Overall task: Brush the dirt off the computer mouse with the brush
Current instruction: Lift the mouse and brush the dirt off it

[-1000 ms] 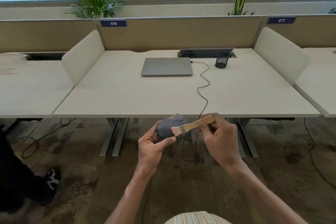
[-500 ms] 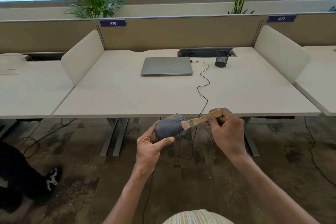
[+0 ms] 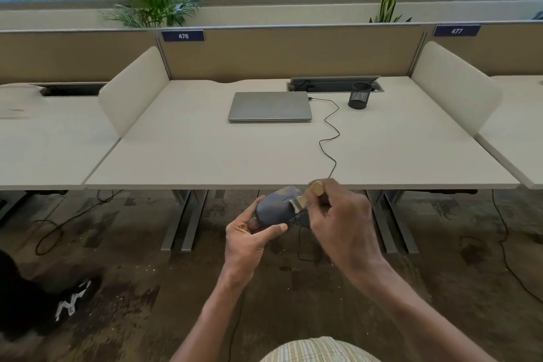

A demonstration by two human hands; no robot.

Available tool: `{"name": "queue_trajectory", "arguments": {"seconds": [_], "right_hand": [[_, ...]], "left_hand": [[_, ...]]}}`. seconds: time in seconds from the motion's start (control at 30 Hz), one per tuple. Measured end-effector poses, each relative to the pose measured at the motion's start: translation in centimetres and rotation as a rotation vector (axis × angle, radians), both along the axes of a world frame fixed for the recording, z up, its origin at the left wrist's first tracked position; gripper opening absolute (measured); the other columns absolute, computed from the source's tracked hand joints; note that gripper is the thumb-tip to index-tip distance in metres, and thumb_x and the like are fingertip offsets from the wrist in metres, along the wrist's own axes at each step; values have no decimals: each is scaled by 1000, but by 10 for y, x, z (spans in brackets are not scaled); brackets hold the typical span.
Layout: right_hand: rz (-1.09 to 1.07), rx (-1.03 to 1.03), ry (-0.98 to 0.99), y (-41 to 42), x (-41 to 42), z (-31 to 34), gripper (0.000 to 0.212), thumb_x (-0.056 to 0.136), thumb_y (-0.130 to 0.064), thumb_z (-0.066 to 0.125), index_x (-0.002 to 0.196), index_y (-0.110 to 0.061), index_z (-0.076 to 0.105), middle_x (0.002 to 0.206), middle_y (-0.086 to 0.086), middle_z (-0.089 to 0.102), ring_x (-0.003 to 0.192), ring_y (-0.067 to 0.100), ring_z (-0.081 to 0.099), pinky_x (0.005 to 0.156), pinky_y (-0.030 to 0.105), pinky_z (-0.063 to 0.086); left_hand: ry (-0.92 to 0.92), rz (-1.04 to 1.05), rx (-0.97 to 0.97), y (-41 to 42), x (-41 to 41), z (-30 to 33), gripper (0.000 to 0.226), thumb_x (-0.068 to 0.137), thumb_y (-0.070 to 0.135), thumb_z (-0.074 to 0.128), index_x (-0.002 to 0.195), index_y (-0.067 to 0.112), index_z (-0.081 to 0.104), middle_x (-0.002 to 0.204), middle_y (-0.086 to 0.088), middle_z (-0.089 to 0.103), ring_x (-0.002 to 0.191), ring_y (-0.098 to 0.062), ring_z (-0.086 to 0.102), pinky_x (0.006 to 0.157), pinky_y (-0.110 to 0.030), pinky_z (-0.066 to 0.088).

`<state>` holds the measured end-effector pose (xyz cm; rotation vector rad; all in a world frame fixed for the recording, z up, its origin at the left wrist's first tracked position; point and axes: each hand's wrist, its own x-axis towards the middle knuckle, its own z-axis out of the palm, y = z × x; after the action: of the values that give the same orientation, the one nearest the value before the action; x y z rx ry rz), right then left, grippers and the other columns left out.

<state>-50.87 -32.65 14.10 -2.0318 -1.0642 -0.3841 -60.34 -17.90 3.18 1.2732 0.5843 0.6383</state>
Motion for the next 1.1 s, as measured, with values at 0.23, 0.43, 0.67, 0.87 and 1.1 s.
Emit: {"name": "queue_trajectory", "arguments": {"seconds": [0.23,0.43,0.67,0.87,1.1], "right_hand": [[150,5,-180,25,-44,-2,9,91,-14,62,91,-6,68,69,4,67,57,13,62,58,15,44],[255,-98,-155,34,-58,-11,15,95,-16,59,96,-6,69,78,4,70,67,14,66,66,24,56],[277,-4,-2,35,-39,13,8,94,-11,66,102,-11,63,73,-4,65,56,1,55,54,4,44],[417,-254,-58,43,4,45,16,95,-15,65,110,-10,60,76,2,67,57,13,60,53,29,53],[556,-373,-176,62,6,48,13,98,-18,61,106,-8,59,67,0,57,48,8,48,44,23,40]], "left_hand": [[-28,40,-68,-2,-3,1,93,59,27,91,144,9,57,110,-16,78,103,-23,77,97,-41,60],[-35,71,-66,-5,-8,6,98,54,48,83,143,13,58,98,-6,81,97,-23,77,96,-42,59],[53,86,5,-6,-6,8,54,82,17,82,120,-15,61,60,0,66,59,-4,67,59,-30,61],[25,62,34,-1,-6,1,85,62,17,93,141,18,61,119,-6,78,113,-19,74,99,-37,59],[69,44,61,-4,-5,-2,69,68,12,94,132,13,69,95,-3,80,102,-24,77,100,-40,59]]}}
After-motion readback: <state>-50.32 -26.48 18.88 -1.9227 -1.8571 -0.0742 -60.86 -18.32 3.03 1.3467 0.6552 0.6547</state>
